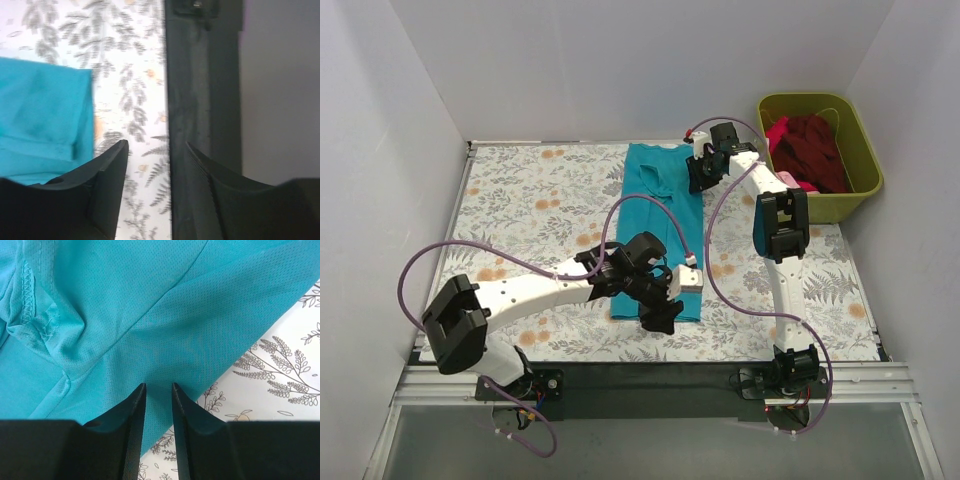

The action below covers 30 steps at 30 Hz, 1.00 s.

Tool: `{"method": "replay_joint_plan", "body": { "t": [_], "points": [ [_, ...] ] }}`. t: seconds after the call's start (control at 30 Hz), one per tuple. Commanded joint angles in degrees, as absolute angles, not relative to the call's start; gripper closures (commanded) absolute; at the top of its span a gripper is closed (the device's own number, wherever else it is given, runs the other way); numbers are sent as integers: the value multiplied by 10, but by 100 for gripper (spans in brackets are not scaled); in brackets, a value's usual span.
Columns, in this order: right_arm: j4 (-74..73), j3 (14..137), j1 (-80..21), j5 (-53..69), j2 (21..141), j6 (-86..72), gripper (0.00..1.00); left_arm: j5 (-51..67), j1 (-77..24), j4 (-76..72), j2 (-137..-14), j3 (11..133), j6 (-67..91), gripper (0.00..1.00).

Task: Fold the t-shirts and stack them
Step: Fold the tshirt

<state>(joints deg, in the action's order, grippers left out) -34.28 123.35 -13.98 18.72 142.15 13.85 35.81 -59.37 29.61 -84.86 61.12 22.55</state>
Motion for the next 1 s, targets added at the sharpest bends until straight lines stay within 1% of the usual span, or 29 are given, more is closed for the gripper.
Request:
{"method": "replay_joint_plan", "body": {
  "t": [0.0, 0.07, 0.2, 0.23, 0.33, 0.43, 0.6, 0.83, 0.97],
  "points": [
    [-320, 1252, -144, 209, 1433, 138, 66, 284, -582, 228, -856, 589, 224, 55],
    [-317, 1239, -144, 210, 1422, 139, 66, 239, -581, 191, -870, 584, 216, 57],
    [-312, 1216, -143, 212, 1405, 141, 66, 205, -581, 85, -933, 590, 206, 63],
    [-312, 1214, -144, 214, 1405, 141, 66, 197, -581, 68, -944, 592, 207, 66],
    [-312, 1208, -144, 221, 1404, 136, 66, 181, -582, 26, -997, 612, 202, 71],
    [-312, 1206, -144, 216, 1407, 137, 66, 178, -584, 8, -1039, 622, 196, 71],
    [-311, 1202, -143, 214, 1411, 142, 67, 177, -594, 4, -1071, 609, 173, 72],
    [-308, 1210, -143, 200, 1427, 144, 67, 191, -625, 13, -1056, 572, 192, 72],
    [-308, 1222, -143, 194, 1436, 141, 68, 178, -637, 17, -1035, 563, 206, 69]
  ]
}}
